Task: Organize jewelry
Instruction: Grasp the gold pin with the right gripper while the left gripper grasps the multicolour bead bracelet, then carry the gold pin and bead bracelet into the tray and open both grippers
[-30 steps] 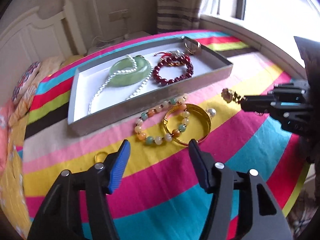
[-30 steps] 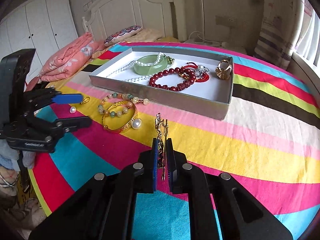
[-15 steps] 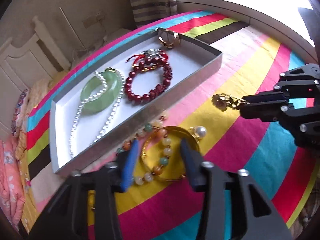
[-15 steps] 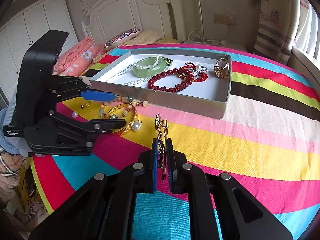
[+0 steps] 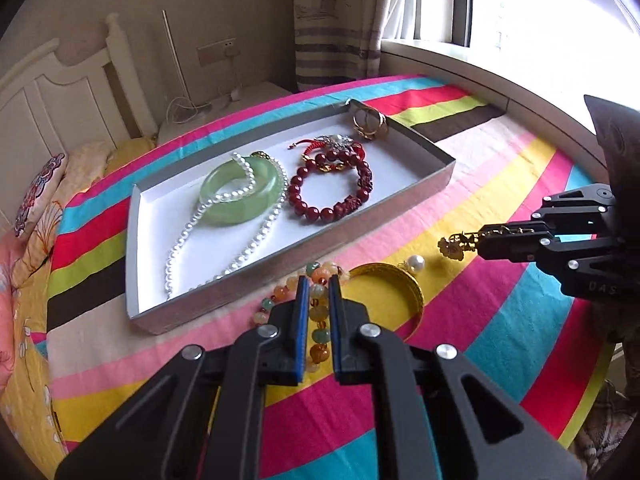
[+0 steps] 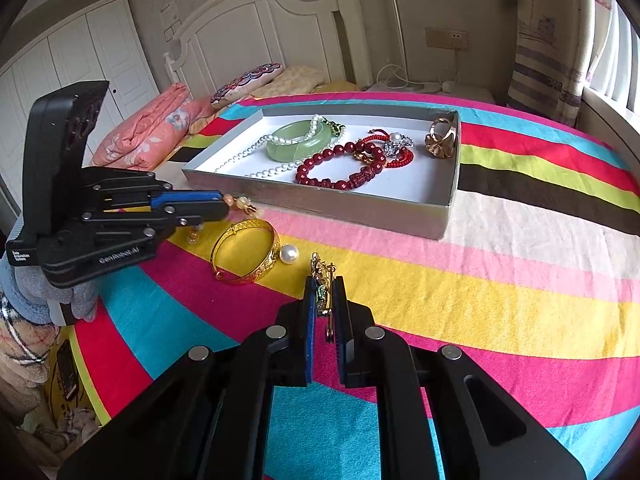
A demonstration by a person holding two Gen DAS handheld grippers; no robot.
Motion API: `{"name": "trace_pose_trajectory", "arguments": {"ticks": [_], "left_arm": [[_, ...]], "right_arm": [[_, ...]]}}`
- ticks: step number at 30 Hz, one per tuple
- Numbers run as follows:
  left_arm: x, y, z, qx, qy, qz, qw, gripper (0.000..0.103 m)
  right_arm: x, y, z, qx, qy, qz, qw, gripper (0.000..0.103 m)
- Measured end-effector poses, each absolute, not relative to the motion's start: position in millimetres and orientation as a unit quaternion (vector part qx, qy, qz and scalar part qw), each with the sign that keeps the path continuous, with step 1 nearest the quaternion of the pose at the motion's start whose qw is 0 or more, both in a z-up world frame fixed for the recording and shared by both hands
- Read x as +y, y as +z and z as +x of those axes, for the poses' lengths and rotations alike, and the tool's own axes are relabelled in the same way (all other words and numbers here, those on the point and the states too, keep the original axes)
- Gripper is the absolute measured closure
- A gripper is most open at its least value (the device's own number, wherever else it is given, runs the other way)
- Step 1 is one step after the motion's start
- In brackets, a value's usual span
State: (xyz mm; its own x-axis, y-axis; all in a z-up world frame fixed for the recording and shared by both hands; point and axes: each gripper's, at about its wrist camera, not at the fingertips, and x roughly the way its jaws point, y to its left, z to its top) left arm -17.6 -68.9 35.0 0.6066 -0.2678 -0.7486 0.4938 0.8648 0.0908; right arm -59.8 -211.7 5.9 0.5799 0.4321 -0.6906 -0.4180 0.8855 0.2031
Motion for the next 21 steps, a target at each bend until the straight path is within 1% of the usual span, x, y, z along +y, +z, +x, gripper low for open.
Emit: {"name": "trace_pose_trajectory", "arguments": {"ticks": [9,21], "left_arm": [[-70.5,33.9,-24.4,0.382,-0.195,0.162,0.889,0.094],[-69.3,38.5,-31.4,0.375,-0.186,0.158,0.894,0.094]], "right_arm": [[-219.3,9.6,-62.6,0.376,0.234,0.025,0.896,0.093],[-228.6,14.8,-67.3,0.353,0.226,0.049,0.906,0.093]]}}
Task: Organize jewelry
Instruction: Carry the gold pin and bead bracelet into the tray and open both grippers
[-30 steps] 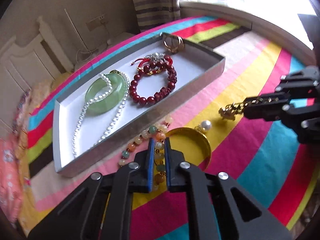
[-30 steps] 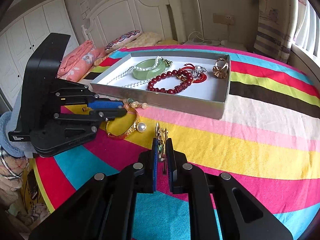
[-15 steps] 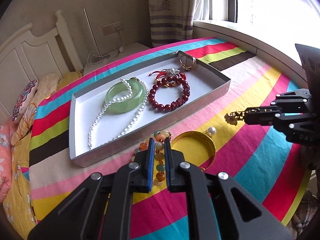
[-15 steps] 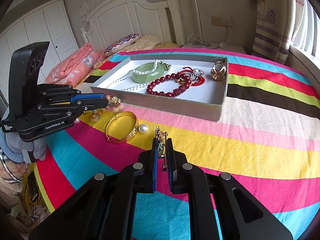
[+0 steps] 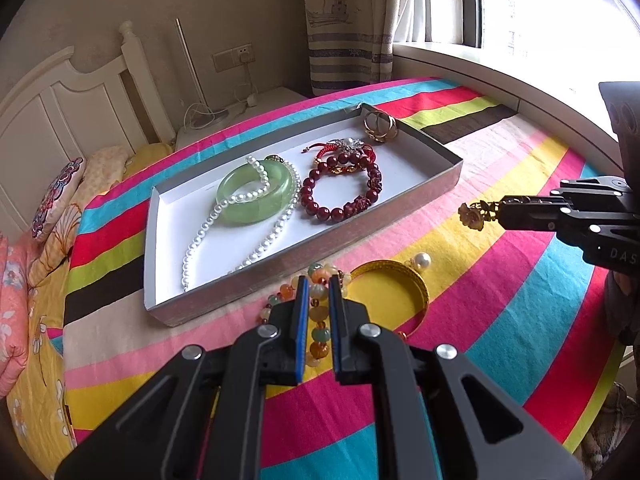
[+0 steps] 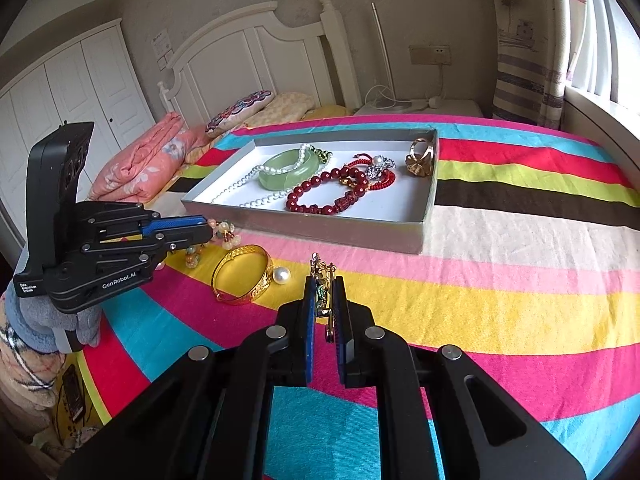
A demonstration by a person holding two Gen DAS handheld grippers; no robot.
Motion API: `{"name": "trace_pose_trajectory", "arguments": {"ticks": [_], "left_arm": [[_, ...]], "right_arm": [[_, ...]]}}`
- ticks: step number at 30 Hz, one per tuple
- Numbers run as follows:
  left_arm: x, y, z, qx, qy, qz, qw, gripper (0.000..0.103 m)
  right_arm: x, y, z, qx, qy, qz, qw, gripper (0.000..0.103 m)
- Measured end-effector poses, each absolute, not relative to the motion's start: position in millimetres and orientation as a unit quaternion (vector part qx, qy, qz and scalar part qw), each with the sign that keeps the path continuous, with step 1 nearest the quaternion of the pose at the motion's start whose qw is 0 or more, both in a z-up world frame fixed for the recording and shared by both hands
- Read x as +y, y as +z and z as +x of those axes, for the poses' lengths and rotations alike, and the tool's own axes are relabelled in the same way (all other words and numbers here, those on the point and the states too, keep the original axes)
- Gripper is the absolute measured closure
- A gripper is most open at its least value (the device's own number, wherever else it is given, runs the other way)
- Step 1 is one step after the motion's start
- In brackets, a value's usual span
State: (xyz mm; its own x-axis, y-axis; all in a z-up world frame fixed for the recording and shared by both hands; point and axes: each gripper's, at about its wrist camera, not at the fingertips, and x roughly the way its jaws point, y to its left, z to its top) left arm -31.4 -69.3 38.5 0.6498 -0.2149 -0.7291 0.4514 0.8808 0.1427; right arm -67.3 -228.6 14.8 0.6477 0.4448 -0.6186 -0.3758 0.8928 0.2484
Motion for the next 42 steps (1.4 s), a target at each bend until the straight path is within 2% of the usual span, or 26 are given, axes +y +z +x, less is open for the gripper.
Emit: {"name": "trace_pose_trajectory", "arguments": {"ticks": [6,13,23,35,42], "left_arm": [[-67.6,50.6,-33.5,0.359,-0.179,0.158,0.902,0.094],[-64.7,88.5,-21.6,0.331,-0.172,0.148,0.916,0.094],[-68.8,129.4,18.6,0.310,-0.154,0.145,0.927,0.094],[-40.6,112.8,87.0,0.350,-0.102,0.127,0.922,0.094],[-25.8,94.2,112.0,0.366,-0.079,0.094,0.922,0.093]], "right_arm": [[-229.5,19.0,-69.0,0.341,0.232,0.054,0.909,0.093],[-220.7,43.3,-55.4,0.325,0.232,0.036,0.916,0.093],[-208.2,59.5,4.9,0.334,0.231,0.038,0.913,0.093],[-168.9,61.3,78.8,0.371,0.205,0.009,0.905,0.093],[-151.3,43.1,117.3,0.407,0.178,0.004,0.896,0.093]]}}
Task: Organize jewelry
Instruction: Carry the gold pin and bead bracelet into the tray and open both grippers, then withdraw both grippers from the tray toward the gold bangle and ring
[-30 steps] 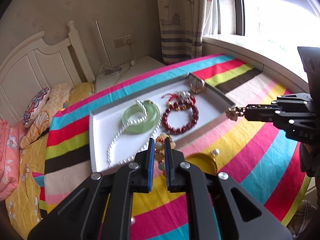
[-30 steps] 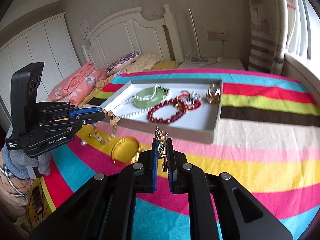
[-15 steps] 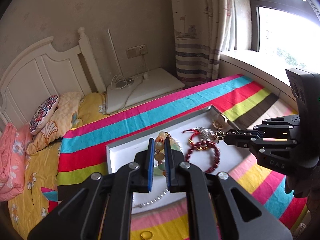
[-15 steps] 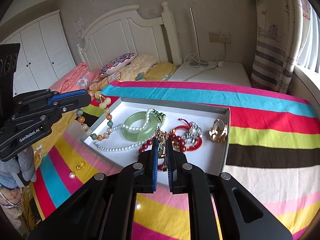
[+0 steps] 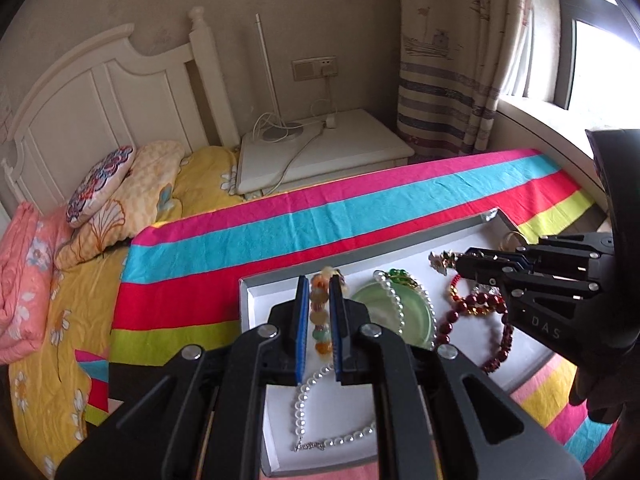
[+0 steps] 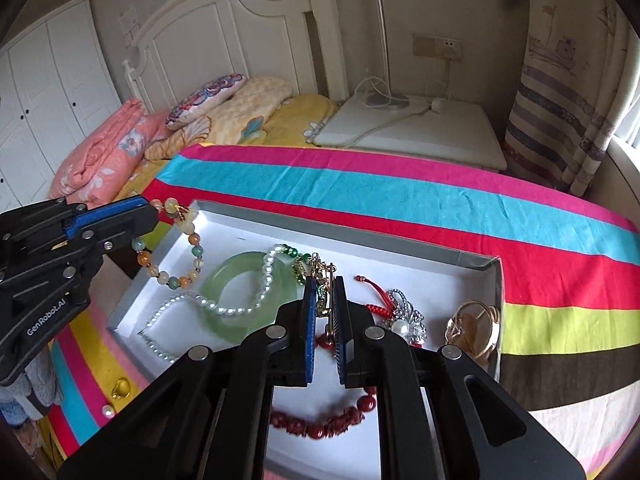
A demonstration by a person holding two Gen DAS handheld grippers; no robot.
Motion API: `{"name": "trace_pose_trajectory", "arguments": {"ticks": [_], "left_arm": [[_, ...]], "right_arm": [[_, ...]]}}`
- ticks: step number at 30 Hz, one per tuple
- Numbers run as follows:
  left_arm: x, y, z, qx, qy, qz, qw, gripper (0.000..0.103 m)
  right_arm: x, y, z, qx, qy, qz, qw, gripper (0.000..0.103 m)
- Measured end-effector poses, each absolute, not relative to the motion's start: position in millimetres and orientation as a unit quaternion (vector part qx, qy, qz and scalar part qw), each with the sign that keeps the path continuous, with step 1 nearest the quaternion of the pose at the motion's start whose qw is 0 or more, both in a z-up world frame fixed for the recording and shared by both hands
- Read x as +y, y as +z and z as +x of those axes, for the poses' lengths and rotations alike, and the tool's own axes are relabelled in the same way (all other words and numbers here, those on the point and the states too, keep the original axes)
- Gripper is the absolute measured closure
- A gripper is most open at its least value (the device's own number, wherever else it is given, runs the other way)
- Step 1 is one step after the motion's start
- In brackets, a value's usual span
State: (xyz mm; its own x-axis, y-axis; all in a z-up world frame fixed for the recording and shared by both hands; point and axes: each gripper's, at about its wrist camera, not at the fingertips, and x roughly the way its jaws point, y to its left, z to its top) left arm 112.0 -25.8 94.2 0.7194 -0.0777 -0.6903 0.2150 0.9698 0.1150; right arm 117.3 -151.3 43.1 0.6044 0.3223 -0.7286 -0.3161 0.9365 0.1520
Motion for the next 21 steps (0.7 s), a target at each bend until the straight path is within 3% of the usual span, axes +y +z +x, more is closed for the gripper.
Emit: {"name": "trace_pose_trajectory", "arguments": {"ticks": [1,4,5,9,17,21], "left_arm": [[-22.5,92.8,113.1,0.364,-0.076,0.088,0.924,0.092],[-13.3,89.3,115.7,0.365,-0.071,0.071,0.925,0.062],[-10.9,89.6,115.3,0.362,-0.067,0.067,0.927,0.053],[-3.3,92.4,111.2,0.358,-0.063,0.058,0.930,0.045],[3.3,97.1,70.2,0.342,-0.054,0.059,0.936,0.016],[10.1,92.6,32.0,0.332,-0.049,0.054,0.940,0.006]], "right_arm": [[-152.0,41.2,119.6,0.410,0.173,0.008,0.896,0.092],[-155.8,38.5,121.8,0.414,0.171,0.029,0.894,0.090],[-157.4,39.0,121.8,0.413,0.170,0.033,0.894,0.084],[-161.3,44.4,115.7,0.402,0.174,0.035,0.898,0.055],[-172.5,57.4,89.3,0.382,0.191,0.049,0.903,0.052],[-177.0,62.2,50.8,0.359,0.213,0.040,0.908,0.037]]}}
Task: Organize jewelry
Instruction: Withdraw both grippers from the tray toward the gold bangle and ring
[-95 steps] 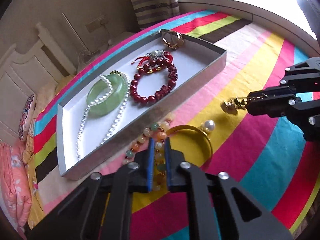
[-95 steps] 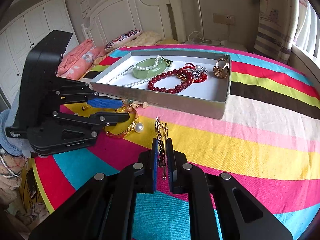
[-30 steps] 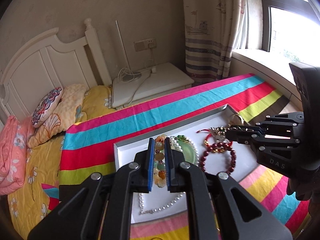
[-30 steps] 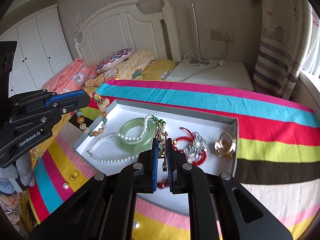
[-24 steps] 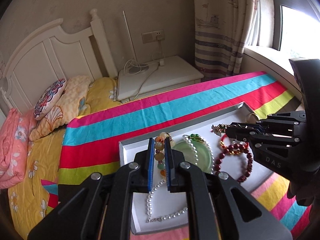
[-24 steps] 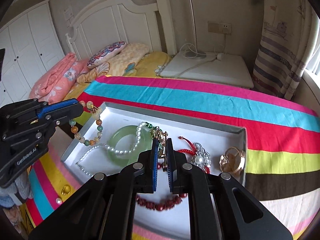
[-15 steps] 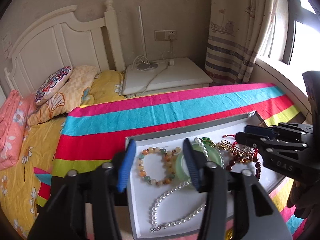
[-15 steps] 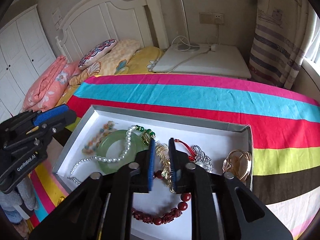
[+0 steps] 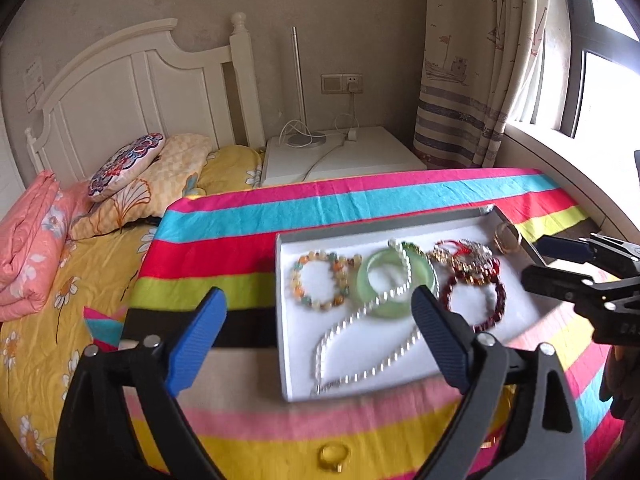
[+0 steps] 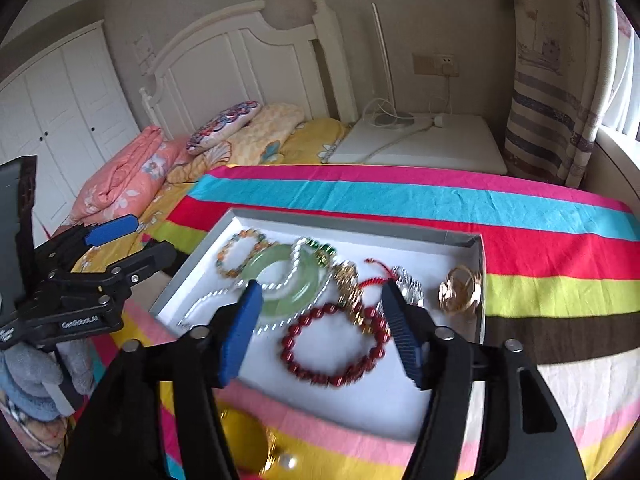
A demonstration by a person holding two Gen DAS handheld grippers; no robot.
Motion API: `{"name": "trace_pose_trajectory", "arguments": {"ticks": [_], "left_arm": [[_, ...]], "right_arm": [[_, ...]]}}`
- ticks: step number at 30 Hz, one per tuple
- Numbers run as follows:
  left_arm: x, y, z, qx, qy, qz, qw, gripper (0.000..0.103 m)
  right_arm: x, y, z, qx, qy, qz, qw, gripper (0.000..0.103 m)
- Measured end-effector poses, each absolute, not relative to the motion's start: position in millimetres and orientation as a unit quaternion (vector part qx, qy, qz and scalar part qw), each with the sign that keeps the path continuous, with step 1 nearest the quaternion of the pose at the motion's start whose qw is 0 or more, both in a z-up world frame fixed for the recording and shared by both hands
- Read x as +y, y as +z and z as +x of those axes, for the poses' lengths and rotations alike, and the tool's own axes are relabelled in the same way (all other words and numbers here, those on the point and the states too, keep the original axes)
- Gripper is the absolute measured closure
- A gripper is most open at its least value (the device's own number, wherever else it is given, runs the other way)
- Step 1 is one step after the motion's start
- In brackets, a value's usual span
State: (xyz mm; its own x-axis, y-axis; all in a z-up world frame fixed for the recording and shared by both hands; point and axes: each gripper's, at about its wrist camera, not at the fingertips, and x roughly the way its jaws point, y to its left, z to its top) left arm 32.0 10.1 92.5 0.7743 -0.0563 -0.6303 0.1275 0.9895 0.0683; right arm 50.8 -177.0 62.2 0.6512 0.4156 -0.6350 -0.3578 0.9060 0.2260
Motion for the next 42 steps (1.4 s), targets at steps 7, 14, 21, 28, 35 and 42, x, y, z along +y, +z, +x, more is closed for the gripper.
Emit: {"name": "trace_pose_trajectory", "arguments": {"ticks": [7,14,21,28,35,42], "left_arm": [[22.7,66.4,-44.5,0.332,-0.033,0.032,0.942,0.003],[32.2,31.4,-92.8,0.350,-0.025,0.020,0.936,0.003],[52.9,23.6,-90.3,0.375,-0.051,-0.038,0.925,0.003],[60.7,23.0,-87.8,0.375,-0.055,-0.061,0.924,0.003],[59.4,22.9,-84.8,0.374,-0.068,-0.064,0.923,0.003],[59.9,23.3,-86.4,0.370,-0.075,-0.069,0.923,0.003]], "right_arm": [[-194.2,46.7,-18.1,0.350,0.223,0.041,0.909,0.029],[-189.1,24.1,-56.4,0.372,0.231,0.032,0.898,0.026],[-152.6,12.8,-72.0,0.387,0.251,-0.038,0.886,0.026],[-123.3,2.3,-67.9,0.402,0.250,-0.089,0.876,0.030],[-116.7,-4.8,-58.4,0.432,0.238,-0.099,0.864,0.029],[-103.9,-8.0,-36.1,0.437,0.242,-0.120,0.858,0.022]]}}
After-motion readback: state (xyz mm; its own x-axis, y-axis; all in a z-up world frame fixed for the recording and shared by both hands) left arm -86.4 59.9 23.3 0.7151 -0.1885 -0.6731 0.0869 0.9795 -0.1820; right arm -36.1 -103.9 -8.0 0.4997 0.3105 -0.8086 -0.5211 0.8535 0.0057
